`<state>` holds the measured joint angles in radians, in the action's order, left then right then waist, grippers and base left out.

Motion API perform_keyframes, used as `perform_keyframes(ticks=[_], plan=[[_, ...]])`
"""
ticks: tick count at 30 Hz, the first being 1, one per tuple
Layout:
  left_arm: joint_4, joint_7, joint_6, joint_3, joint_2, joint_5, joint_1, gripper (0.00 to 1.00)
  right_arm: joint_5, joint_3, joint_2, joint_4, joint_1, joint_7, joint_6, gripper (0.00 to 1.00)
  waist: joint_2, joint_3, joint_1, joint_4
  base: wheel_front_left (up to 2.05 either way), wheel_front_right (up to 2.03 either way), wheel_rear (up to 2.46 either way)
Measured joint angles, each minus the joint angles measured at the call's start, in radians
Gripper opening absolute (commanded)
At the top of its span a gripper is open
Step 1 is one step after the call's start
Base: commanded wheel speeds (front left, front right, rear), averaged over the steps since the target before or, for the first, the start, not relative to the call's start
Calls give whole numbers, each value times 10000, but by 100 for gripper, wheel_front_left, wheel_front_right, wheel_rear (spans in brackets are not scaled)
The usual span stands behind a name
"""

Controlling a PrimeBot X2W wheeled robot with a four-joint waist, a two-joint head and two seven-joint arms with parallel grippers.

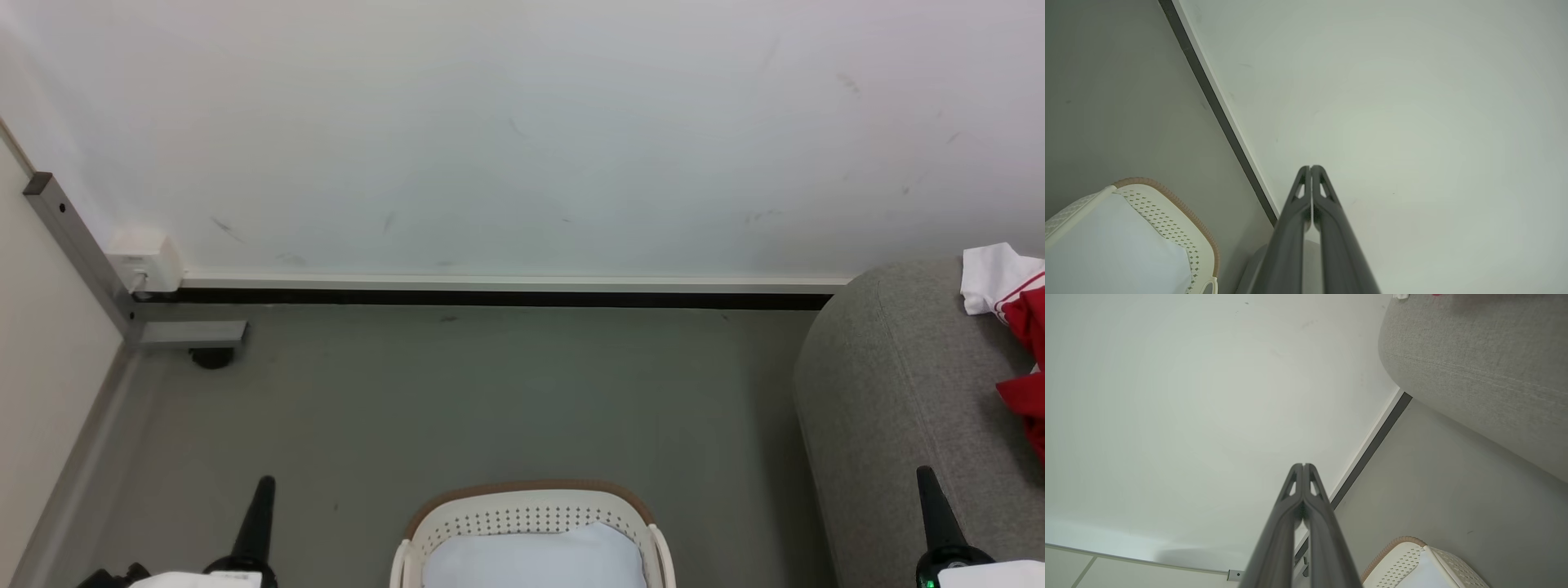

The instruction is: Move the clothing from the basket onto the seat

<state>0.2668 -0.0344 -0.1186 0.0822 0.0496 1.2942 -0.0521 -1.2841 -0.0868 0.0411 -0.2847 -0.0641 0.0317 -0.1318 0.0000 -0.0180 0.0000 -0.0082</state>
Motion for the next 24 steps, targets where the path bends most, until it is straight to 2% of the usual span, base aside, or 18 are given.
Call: perform_keyframes(ticks=[24], plan=[[-121,-483,-54,178,-4,1887,-324,0,-1979,-163,31,245,-248,500,0,0,0,119,0,46,0,0,0]])
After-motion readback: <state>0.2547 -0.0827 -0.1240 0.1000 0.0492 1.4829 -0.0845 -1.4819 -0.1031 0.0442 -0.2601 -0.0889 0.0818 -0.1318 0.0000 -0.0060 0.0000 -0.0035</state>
